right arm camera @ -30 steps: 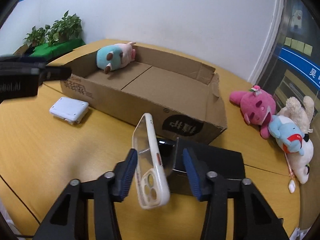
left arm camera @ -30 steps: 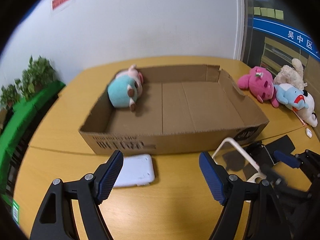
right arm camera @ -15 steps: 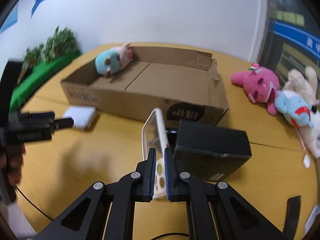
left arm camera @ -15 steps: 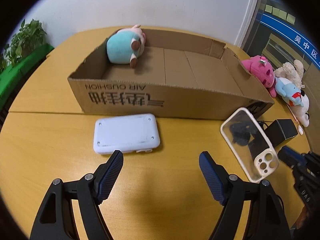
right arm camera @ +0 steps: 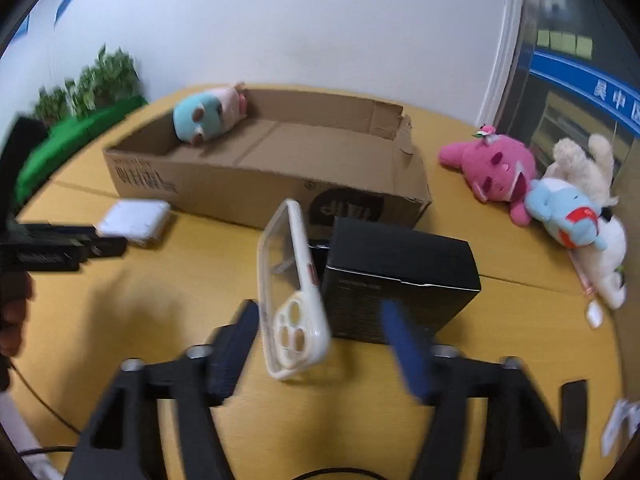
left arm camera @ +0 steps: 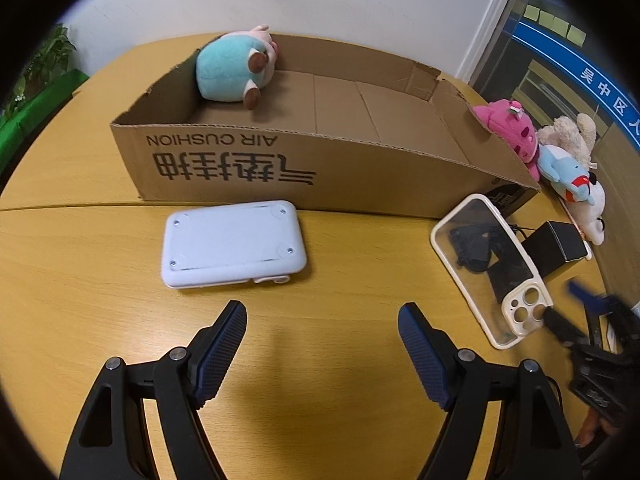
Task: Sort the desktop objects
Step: 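Lift the white phone case with the right gripper toward the box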
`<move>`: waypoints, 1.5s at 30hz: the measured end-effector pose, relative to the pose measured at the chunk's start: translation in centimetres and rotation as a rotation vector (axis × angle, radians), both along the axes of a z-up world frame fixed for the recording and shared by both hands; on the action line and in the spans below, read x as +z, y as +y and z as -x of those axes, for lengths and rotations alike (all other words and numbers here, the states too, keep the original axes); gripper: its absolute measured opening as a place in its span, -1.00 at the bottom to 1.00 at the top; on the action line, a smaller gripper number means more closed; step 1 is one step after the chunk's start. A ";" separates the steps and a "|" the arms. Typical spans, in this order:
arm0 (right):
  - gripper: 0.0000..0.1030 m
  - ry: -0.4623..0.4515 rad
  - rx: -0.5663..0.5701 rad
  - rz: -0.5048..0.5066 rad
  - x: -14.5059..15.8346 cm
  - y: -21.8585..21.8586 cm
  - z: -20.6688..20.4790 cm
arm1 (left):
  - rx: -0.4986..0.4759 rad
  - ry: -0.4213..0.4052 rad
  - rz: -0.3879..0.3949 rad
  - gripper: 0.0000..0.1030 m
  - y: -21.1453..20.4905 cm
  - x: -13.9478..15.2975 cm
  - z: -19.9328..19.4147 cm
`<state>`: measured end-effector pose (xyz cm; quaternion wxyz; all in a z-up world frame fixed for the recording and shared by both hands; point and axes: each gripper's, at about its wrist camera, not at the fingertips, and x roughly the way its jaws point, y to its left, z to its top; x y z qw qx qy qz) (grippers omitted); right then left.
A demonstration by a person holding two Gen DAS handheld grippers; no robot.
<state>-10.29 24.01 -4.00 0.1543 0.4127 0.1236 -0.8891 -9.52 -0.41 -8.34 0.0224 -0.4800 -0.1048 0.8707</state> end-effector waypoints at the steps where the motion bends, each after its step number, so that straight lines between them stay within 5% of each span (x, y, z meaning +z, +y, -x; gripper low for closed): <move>1: -0.55 -0.071 0.011 0.028 -1.1 0.0 0.5 | -0.005 -0.003 -0.005 0.52 0.1 0.0 0.0; 8: -0.69 -0.135 0.036 0.140 -1.6 -0.9 0.5 | -0.025 -0.010 -0.054 0.52 -0.2 -0.2 -0.3; 17: -0.74 0.006 0.343 -0.014 -0.8 -9.7 -5.4 | 0.010 -0.026 -0.169 0.52 -2.6 -0.3 -1.2; 21: -0.39 -0.025 0.448 0.033 -1.2 -11.8 -7.5 | 0.030 -0.050 -0.174 0.52 -3.3 -0.9 -1.7; 24: -0.16 -0.062 0.398 0.127 -1.0 -10.4 -6.6 | 0.028 -0.085 -0.160 0.52 -3.1 -1.8 -1.6; 30: -0.16 -0.150 0.206 0.168 -3.0 -5.9 -1.5 | -0.020 -0.136 -0.149 0.47 -0.7 -3.3 -1.0; 32: -0.38 -0.173 0.196 0.156 -4.0 -5.7 -0.6 | -0.024 -0.166 -0.146 0.15 -0.1 -3.9 -0.5; 36: -0.77 -0.228 0.197 0.135 -5.3 -6.8 -1.0 | -0.011 -0.171 -0.111 0.02 0.5 -4.4 -0.1; 42: -0.81 -0.242 0.245 0.149 -5.0 -8.5 -3.8 | -0.021 -0.170 -0.058 -0.78 0.5 -4.8 0.0; 45: -0.76 -0.266 0.198 0.172 -5.4 -7.9 -2.4 | -0.022 -0.162 -0.074 -0.79 0.3 -4.9 0.0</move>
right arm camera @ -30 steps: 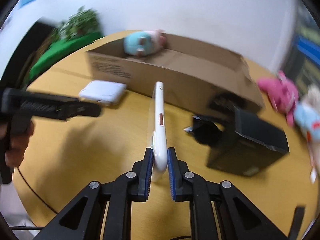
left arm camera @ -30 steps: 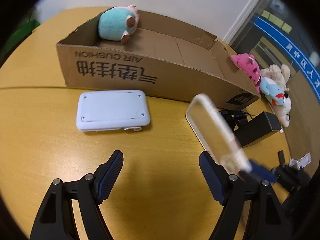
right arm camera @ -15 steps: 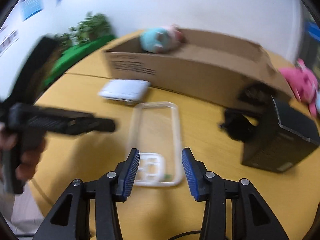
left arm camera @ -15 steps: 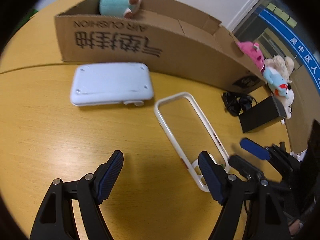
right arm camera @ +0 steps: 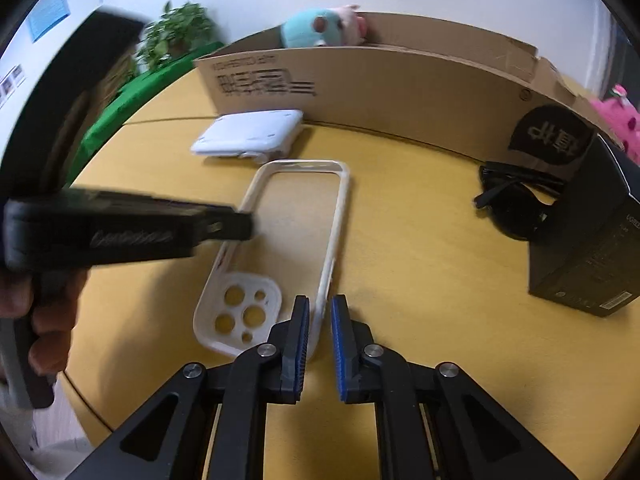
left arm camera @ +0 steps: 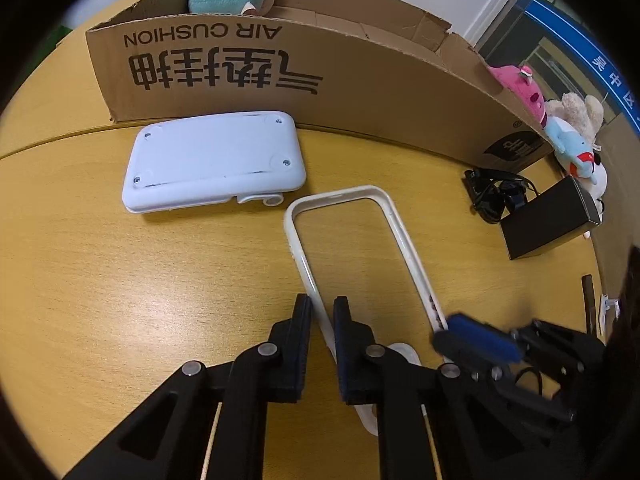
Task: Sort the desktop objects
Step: 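Lift the white phone case with the right gripper toward the box, then lower the phone case into the box and open the right gripper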
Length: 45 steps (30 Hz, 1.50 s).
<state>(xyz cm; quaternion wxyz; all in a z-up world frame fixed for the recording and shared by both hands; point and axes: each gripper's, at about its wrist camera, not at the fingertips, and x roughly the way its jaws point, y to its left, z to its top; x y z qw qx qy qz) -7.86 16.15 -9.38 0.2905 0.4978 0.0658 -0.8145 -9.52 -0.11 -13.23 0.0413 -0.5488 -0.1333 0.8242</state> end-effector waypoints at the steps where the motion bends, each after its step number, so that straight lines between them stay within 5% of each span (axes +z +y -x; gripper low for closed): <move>1: -0.76 -0.012 -0.010 0.018 0.0 0.1 0.4 | -0.003 0.005 0.007 -0.80 0.0 0.0 -0.1; 9: -0.87 0.032 0.018 -0.002 0.5 -0.5 -0.4 | 0.003 0.080 0.033 -0.86 0.1 2.3 -0.5; 21: -0.88 0.359 -0.031 0.078 14.1 1.6 2.6 | -0.034 0.401 0.112 -0.85 0.9 14.4 3.8; 28: -0.88 0.429 -0.043 0.098 17.8 0.7 7.7 | -0.059 0.543 0.168 -0.86 1.6 19.5 7.4; 37: -0.88 0.410 -0.042 0.122 19.2 -0.2 15.6 | -0.080 0.587 0.206 -0.86 2.0 21.3 12.9; 45: -0.88 0.328 -0.046 0.106 18.1 0.3 23.9 | -0.099 0.500 0.179 -0.86 2.5 19.1 21.5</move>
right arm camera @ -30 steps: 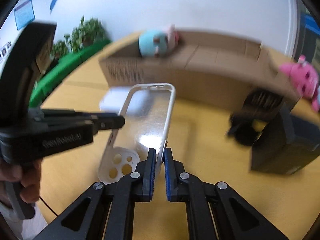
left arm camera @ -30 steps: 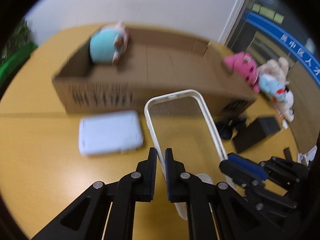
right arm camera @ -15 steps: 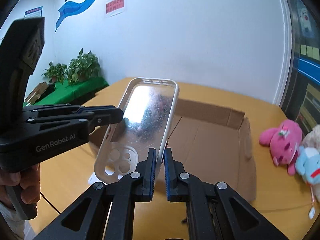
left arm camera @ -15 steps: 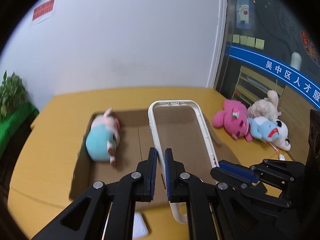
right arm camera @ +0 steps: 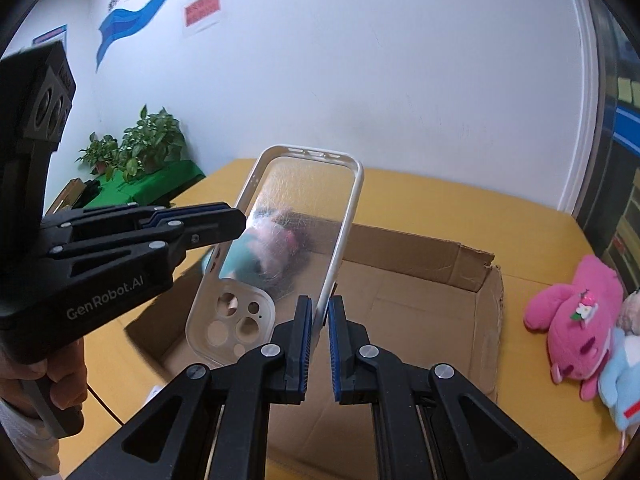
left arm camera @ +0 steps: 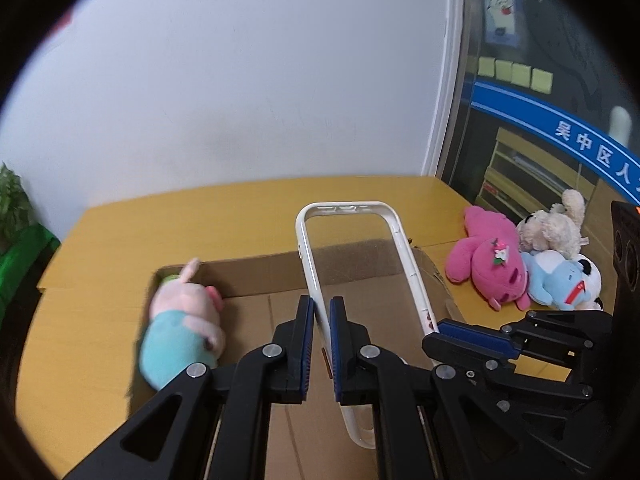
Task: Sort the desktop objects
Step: 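Lower the phone case into the box and open the right gripper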
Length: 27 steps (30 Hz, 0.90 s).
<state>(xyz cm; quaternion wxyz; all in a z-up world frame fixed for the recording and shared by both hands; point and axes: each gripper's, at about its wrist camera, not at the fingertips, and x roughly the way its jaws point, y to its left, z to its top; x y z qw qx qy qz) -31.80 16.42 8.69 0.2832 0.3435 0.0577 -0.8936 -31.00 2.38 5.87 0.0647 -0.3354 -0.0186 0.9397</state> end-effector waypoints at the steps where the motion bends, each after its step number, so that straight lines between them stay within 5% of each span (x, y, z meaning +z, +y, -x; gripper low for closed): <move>1: -0.88 -0.019 -0.004 -0.011 -0.5 0.2 1.6 | -0.007 -0.029 -0.006 -0.86 0.2 -0.8 1.7; 13: -0.86 -0.353 -0.099 -0.161 -11.3 3.2 15.9 | -0.021 -0.511 -0.189 -0.90 2.5 -14.7 17.2; 19: -0.84 -0.451 -0.154 -0.212 -16.0 4.4 18.0 | -0.004 -0.613 -0.226 -0.92 4.2 -18.2 19.4; 27: -0.75 -0.395 -0.179 -0.225 -14.1 6.8 17.6 | 0.014 -0.631 -0.232 -0.93 7.0 -17.9 20.3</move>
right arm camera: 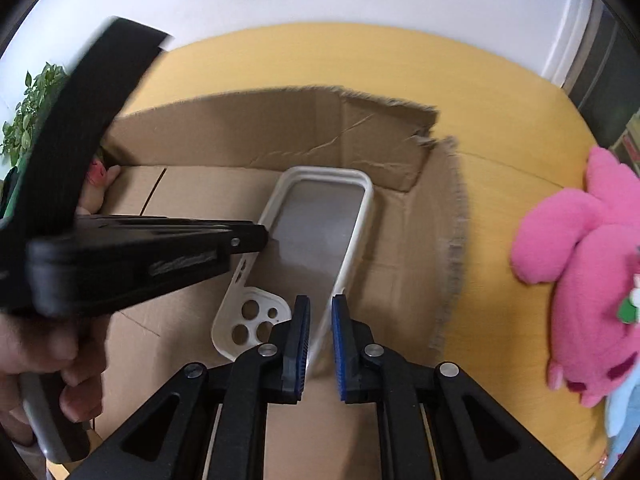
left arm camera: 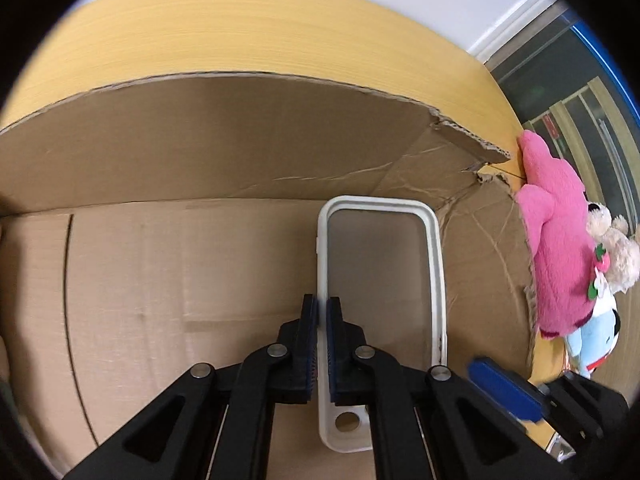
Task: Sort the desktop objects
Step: 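Lower the phone case into the box and open the right gripper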
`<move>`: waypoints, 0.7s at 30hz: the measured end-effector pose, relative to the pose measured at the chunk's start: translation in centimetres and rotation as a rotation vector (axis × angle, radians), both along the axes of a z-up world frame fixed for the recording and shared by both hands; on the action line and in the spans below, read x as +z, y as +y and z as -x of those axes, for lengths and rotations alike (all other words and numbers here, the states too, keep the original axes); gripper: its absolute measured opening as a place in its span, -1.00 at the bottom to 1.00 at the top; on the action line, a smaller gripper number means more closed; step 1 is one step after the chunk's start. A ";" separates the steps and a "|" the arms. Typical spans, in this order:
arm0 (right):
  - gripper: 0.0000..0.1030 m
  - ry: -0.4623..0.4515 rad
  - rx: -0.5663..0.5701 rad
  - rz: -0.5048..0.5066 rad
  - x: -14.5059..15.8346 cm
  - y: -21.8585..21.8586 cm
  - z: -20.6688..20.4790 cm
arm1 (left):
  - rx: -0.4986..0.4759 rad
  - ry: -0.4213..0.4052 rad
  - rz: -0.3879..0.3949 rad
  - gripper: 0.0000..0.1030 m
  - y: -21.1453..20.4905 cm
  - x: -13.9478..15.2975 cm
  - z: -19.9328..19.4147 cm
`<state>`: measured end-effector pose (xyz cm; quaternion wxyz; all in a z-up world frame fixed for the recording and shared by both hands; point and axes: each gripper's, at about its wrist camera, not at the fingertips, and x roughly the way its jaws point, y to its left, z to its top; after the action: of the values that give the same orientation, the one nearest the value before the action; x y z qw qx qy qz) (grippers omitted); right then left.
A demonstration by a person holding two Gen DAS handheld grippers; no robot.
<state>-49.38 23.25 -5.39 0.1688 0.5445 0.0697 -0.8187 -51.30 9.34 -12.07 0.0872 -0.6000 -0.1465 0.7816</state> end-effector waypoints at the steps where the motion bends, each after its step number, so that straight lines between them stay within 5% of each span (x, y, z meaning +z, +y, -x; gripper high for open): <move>1: -0.73 0.021 0.004 0.000 0.8 0.5 -0.5 | 0.005 -0.001 -0.001 -0.93 0.3 0.0 0.0; 6: -0.66 0.082 0.028 0.021 4.0 2.0 -3.1 | 0.028 -0.010 -0.019 -0.93 1.6 0.2 0.3; 10: -0.14 0.117 0.052 0.031 5.9 1.9 -6.3 | 0.044 -0.004 0.004 -0.93 1.9 0.5 0.4; 15: 0.09 0.182 0.045 0.034 8.2 2.4 -9.5 | 0.062 0.049 0.016 -0.91 1.8 2.0 0.1; 21: 0.63 0.311 0.039 0.049 11.8 3.1 -14.2 | 0.032 0.228 0.071 -0.43 0.3 9.2 -3.9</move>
<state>-35.17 26.34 6.41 0.1853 0.4052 0.0856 -0.8911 -47.43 9.63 -2.86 0.0692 -0.5076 -0.1174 0.8507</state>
